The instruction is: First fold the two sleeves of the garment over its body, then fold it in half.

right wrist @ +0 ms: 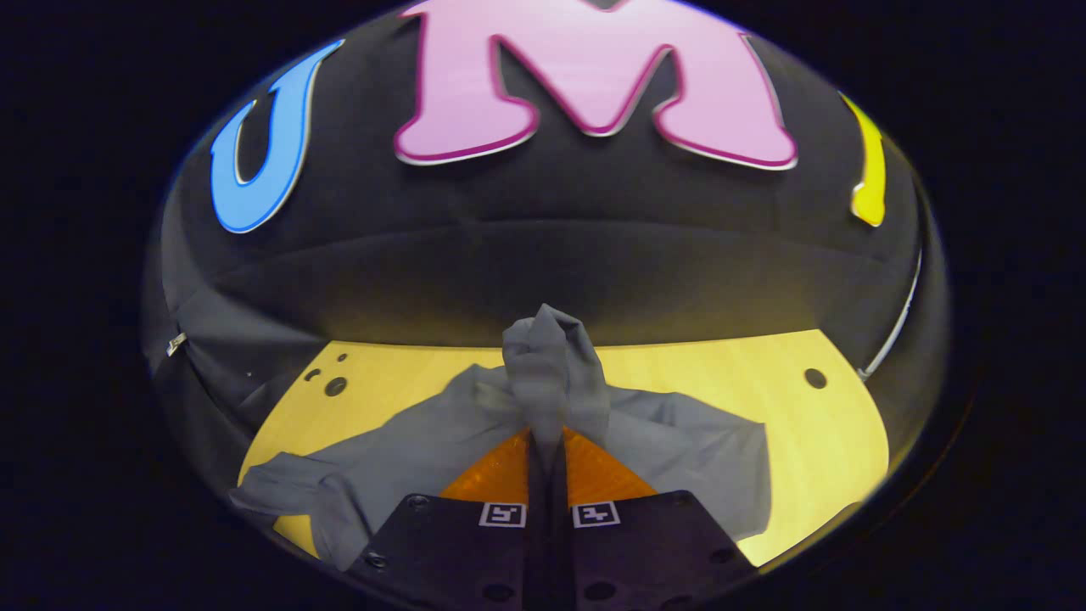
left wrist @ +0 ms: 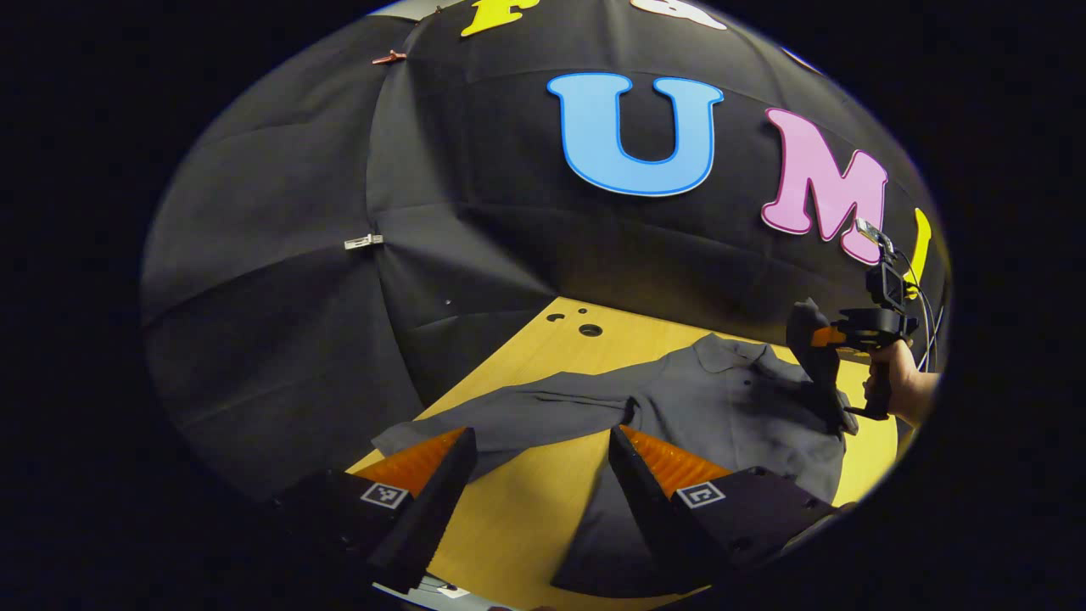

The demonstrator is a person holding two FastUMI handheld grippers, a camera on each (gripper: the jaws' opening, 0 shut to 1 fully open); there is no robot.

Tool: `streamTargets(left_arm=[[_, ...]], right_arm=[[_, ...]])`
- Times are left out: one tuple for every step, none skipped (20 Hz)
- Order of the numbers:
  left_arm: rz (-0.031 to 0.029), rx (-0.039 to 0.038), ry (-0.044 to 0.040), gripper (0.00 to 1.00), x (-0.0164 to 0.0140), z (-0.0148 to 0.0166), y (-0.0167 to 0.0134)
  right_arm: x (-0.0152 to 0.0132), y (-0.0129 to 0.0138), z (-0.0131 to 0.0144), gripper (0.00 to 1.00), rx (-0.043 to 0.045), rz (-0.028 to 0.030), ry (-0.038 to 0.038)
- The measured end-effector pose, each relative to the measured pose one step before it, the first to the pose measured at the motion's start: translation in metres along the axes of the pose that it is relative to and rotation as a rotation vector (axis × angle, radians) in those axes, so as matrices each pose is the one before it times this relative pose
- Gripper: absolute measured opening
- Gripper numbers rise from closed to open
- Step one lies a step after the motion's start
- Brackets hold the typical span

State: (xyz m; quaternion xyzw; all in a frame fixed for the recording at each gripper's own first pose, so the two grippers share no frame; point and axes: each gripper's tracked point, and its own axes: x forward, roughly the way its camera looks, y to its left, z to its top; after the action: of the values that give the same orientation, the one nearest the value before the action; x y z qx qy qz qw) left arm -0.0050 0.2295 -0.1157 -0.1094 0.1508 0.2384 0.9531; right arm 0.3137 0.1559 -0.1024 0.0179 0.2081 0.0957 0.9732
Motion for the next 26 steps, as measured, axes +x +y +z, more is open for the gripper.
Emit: streamTargets(left_arm=[[0.00778,-0.00715,0.00849,0.99,0.00193,-0.00211,0.00545],[0.00816,-0.00492,0.00667,0.99,0.00280,-0.00243,0.00565],[0.00815,0.00000,0.00589,0.99,0.00205,-0.00089,0.00651],[0.00835,0.00475,0.00491,0.99,0.00076,-0.00280,0.00725],[0.00681,0.00807,0.00179,0.99,0.00298,-0.00133,0.00551],[0.00841,0.00749,0.00188,0.99,0.00154,-0.00013,0.00667],[0.00849,0.00456,0.00209,0.99,0.00140,-0.00064,0.00686],[0.00778,0.00119,0.00274,0.99,0.00145,-0.00176,0.00701],[0.00925,-0.00144,0.00349,0.99,0.00207,-0.00058,0.00664],[0.01149,-0.00319,0.00659,0.99,0.00210,-0.00420,0.00756],[0.00972,-0.00528,0.00647,0.99,0.00232,-0.00371,0.00655],[0.01081,-0.00516,0.00628,0.99,0.00226,-0.00204,0.00645],[0.01079,-0.00397,0.00442,0.99,0.00229,-0.00301,0.00644],[0.01054,-0.00241,0.00367,0.99,0.00227,-0.00156,0.00638],[0.01026,-0.00186,0.00282,0.99,0.00239,-0.00079,0.00626],[0.00956,-0.00206,0.00182,0.99,0.00264,-0.00398,0.00447],[0.01032,-0.00333,0.00157,0.98,0.00331,-0.00222,0.00520],[0.01186,-0.00653,0.00431,0.99,0.00428,-0.00181,0.00499],[0.01014,-0.00945,0.00299,0.99,0.00411,-0.00133,0.00407],[0.00812,-0.01178,0.00229,0.99,0.00507,-0.00073,0.00316],[0.00547,-0.01481,-0.00334,0.99,0.00575,-0.00109,0.00289],[0.00332,-0.01429,0.00103,0.99,0.00554,0.00012,0.00217],[0.00577,-0.01363,0.00466,0.99,0.00789,-0.00267,0.00269],[0.00708,-0.01221,0.00295,0.99,0.00814,-0.00092,0.00269],[0.01099,-0.01045,0.00526,0.99,0.00919,-0.00194,0.00337],[0.01126,-0.00802,0.00937,0.99,0.00992,-0.00262,0.00252]], right_arm=[[0.00450,0.02022,-0.00393,0.05,-0.00545,0.01998,0.00554],[0.00485,0.01867,-0.00284,0.05,-0.00554,0.02251,0.00622],[0.00473,0.01840,-0.00389,0.05,-0.00870,0.02272,0.00856],[0.00584,0.01712,-0.00294,0.05,-0.01421,0.02044,0.00445],[0.00764,0.01989,-0.00565,0.05,-0.01660,0.02084,0.00582],[0.00661,0.01666,-0.00448,0.05,-0.01579,0.01853,0.01008],[0.00598,0.01521,-0.00618,0.05,-0.01515,0.01533,0.00804],[0.00353,0.01257,-0.00396,0.05,-0.01716,0.00886,0.00519],[0.00601,0.01287,-0.00558,0.05,-0.01526,0.00692,0.00553],[0.00727,0.01051,-0.00633,0.05,-0.01195,0.00742,0.00940],[0.00765,0.01021,-0.00996,0.05,-0.01243,0.00238,0.01453],[0.00633,0.00762,-0.01013,0.05,-0.01346,0.00121,0.01967],[0.00629,0.00974,-0.01111,0.06,-0.01207,0.01022,0.02028],[0.00445,0.01288,-0.00836,0.11,-0.00102,0.02929,0.01458],[-0.00076,0.01067,-0.00542,0.16,-0.00322,0.02422,0.01332],[0.00279,0.01056,-0.00498,0.23,-0.00507,0.02564,0.00583],[-0.00614,0.00554,-0.00289,0.38,-0.01948,0.01155,0.00058],[-0.00516,0.00276,0.00007,0.53,-0.02136,0.00682,-0.00599],[-0.00519,0.00244,-0.00049,0.67,-0.01482,0.00286,-0.00824],[-0.00715,0.00189,0.00037,0.82,-0.00700,0.00737,-0.00539],[-0.00953,-0.00332,-0.00155,0.96,-0.00683,-0.00977,-0.00258],[-0.00904,-0.00633,-0.00092,1.00,-0.00039,-0.01034,-0.00361],[-0.00993,-0.00754,0.00076,1.00,0.00582,-0.01698,-0.00538],[-0.01054,-0.01006,0.00033,0.99,0.01065,-0.01693,-0.00655],[-0.01155,-0.01042,-0.00010,0.99,0.01048,-0.01909,-0.00878],[-0.01015,-0.01384,0.00132,0.99,0.00814,-0.02111,-0.00793]])
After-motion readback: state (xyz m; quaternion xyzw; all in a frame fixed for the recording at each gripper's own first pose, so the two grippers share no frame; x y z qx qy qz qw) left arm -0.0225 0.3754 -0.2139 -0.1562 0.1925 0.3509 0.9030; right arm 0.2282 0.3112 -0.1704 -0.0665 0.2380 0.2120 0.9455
